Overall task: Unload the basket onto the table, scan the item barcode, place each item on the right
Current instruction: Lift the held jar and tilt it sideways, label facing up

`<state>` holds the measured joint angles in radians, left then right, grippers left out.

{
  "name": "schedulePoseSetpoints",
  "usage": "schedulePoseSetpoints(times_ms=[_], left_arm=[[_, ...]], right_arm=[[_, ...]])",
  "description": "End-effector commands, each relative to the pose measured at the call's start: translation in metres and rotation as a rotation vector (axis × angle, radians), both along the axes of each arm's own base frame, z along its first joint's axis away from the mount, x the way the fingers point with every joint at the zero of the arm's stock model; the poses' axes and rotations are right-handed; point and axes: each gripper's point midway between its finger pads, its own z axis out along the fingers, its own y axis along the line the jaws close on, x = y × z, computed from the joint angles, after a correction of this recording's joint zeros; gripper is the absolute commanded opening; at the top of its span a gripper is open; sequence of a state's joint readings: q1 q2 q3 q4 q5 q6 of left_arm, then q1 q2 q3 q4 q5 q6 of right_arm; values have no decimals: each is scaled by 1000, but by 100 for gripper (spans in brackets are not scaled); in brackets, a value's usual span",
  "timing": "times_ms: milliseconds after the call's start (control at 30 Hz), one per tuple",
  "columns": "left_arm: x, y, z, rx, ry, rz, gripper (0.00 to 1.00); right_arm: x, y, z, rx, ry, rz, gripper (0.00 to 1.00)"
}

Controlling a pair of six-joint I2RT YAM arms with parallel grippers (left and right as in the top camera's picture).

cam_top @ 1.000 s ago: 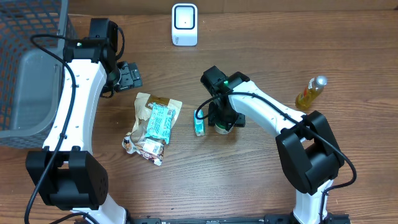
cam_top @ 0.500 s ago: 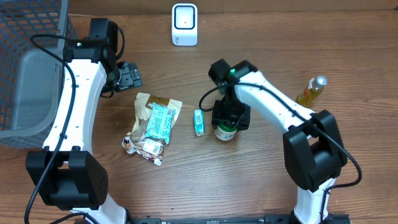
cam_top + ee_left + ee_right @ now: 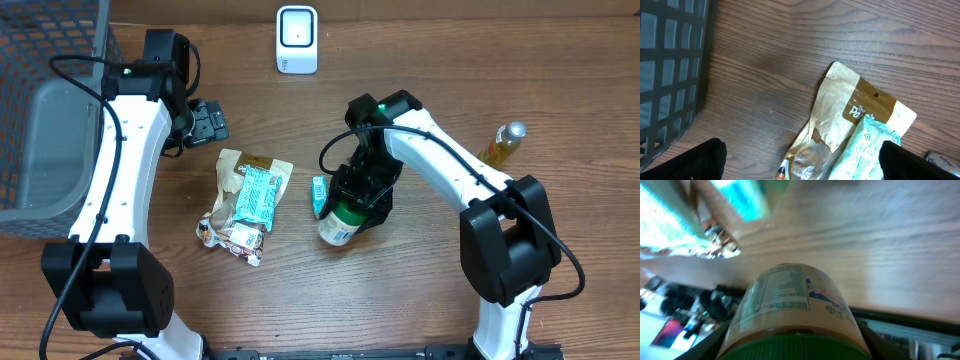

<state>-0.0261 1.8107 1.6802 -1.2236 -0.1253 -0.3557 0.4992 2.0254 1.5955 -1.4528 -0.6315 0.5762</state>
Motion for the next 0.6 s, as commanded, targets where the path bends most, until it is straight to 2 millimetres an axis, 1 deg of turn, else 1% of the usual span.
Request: schedulePoseSetpoints(times_ms=[0, 267, 467, 567], left_arm=[[4, -1, 5, 14, -15, -15, 100], [4, -1, 5, 14, -15, -15, 99], [4, -1, 5, 14, -15, -15, 99], [4, -1, 5, 14, -15, -15, 100]], right_arm=[[0, 15, 17, 95, 26, -24, 21], [-15, 26, 39, 187, 155, -68, 21], [-21, 23, 42, 171, 193, -76, 21], [-25, 24, 47, 179, 230, -88, 21]])
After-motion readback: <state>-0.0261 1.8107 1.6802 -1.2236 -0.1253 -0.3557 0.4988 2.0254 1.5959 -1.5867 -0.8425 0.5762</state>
